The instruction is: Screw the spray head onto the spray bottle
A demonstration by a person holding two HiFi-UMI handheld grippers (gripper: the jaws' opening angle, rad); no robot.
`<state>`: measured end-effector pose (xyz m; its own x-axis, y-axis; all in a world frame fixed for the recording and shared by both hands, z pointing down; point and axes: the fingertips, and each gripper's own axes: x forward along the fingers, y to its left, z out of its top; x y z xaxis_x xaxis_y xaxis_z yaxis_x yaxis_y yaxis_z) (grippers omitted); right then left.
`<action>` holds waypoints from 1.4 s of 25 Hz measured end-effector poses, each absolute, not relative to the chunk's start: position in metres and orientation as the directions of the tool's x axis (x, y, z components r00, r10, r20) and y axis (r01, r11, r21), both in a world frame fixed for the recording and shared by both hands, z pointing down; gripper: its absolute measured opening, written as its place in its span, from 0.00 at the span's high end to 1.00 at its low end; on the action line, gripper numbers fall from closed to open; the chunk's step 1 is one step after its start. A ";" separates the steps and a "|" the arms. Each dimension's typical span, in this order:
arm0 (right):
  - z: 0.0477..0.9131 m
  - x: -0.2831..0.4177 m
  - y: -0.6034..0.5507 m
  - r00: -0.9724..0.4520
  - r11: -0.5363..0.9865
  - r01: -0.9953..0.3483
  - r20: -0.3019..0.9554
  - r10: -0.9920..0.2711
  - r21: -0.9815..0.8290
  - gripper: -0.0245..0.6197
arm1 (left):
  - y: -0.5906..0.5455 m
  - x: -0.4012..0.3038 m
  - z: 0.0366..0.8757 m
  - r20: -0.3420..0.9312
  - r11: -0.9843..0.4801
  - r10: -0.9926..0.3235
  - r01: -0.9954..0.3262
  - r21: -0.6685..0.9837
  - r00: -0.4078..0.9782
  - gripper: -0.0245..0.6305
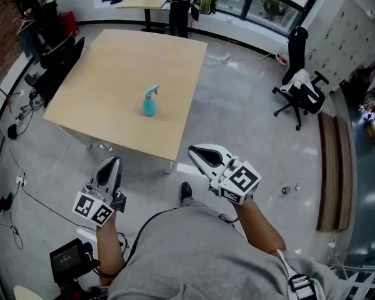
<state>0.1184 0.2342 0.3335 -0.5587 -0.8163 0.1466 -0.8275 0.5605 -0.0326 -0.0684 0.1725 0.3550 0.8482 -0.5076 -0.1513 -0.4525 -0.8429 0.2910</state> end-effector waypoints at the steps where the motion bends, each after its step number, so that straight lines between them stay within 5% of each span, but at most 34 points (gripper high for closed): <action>1: 0.337 0.124 0.218 -0.569 0.570 -0.821 0.146 -0.809 -0.040 0.95 | 0.159 -0.061 0.359 -0.146 -0.837 -0.516 -0.461 0.294 0.844 0.95; 11: 0.345 0.193 0.077 -0.699 0.700 -0.712 0.145 -0.700 -0.054 0.95 | 0.029 0.042 0.369 -0.125 -0.814 -0.566 -0.528 0.241 0.815 0.95; 27: 0.375 0.134 -0.069 -0.699 0.695 -0.710 0.234 -0.675 -0.116 0.95 | -0.120 0.008 0.426 -0.073 -0.822 -0.518 -0.472 0.319 0.852 0.95; 35: 0.431 0.131 -0.119 -0.658 0.788 -0.607 0.489 -0.573 0.107 0.93 | -0.167 0.048 0.536 0.043 -0.888 -0.342 -0.338 0.311 0.939 0.93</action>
<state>0.1311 -0.1192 0.4306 -0.6576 -0.5731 0.4890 -0.6067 0.7877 0.1073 0.0477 -0.1674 0.5357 0.9388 -0.3418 0.0426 -0.3376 -0.8884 0.3111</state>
